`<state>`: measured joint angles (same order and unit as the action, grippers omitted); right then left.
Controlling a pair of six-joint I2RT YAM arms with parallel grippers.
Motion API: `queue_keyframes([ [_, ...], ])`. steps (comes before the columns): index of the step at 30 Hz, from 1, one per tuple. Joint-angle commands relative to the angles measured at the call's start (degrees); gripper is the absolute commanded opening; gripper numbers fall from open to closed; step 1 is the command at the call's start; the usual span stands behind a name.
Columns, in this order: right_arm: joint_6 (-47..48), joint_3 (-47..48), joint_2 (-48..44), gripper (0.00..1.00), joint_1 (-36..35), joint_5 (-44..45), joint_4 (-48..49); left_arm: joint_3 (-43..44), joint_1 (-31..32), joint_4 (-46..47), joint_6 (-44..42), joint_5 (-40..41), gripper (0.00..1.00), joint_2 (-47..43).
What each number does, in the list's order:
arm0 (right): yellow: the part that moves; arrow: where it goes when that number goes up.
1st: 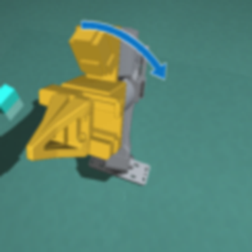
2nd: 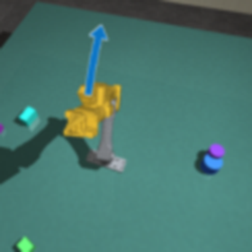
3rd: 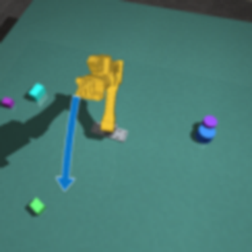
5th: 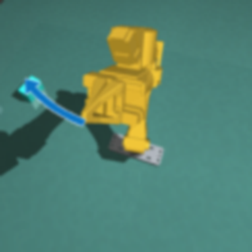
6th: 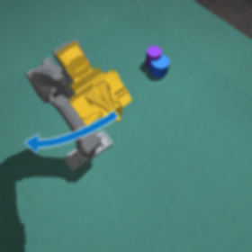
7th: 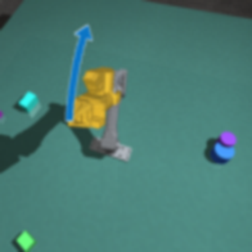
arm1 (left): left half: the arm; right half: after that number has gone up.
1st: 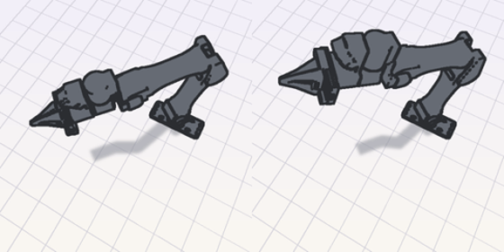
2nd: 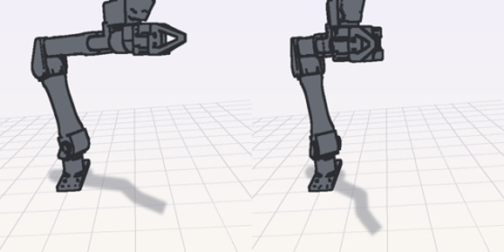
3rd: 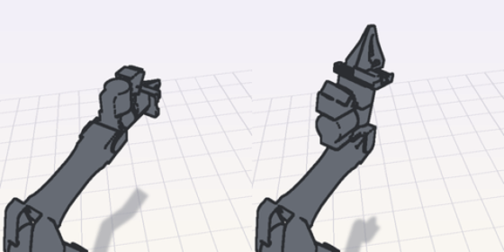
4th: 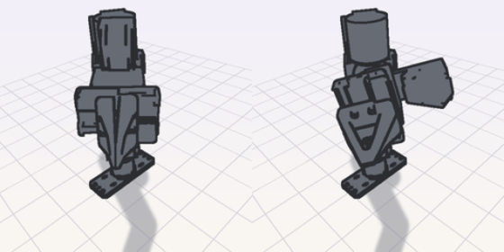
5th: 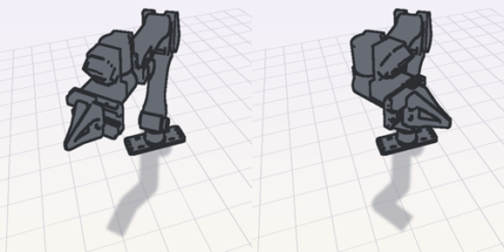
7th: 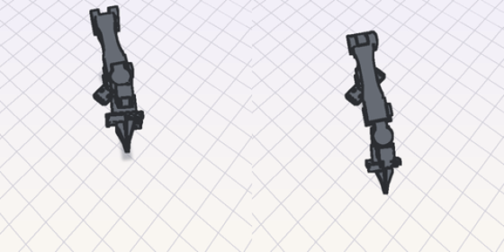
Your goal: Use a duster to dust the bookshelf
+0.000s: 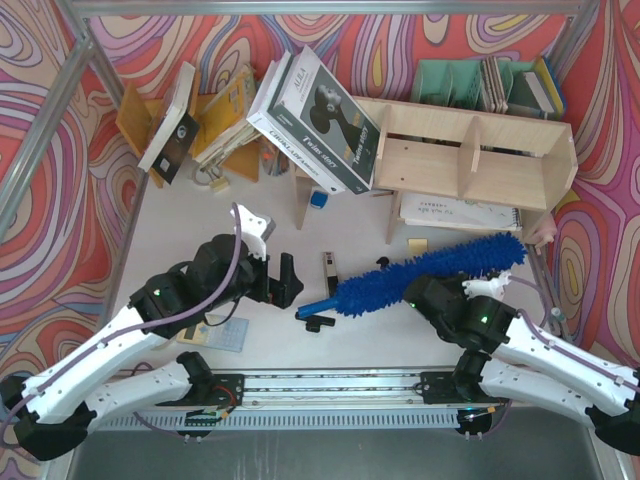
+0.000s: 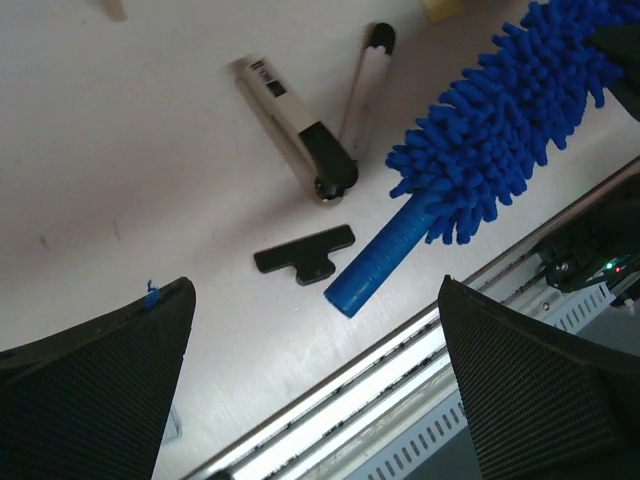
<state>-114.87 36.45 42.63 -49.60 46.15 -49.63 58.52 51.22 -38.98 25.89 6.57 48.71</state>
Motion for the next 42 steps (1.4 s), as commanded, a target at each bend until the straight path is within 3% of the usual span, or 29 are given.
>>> queue_keyframes([
  [1,5.98,4.16,-0.95,0.00,-0.26,5.88,-0.82,-2.09,2.60,9.66,-6.09,0.31,0.98,0.18],
  [9,14.59,6.44,-2.06,0.00,-0.29,8.08,3.32,-4.12,5.50,15.82,-11.66,-4.59,0.98,3.52],
  [25,29.64,9.68,-3.21,0.00,-0.32,10.31,14.87,-8.24,13.58,23.63,-15.40,0.27,0.96,8.87],
  [42,37.56,11.97,-3.85,0.00,-0.31,10.69,22.16,-12.11,16.36,30.95,-15.77,2.34,0.90,14.23],
])
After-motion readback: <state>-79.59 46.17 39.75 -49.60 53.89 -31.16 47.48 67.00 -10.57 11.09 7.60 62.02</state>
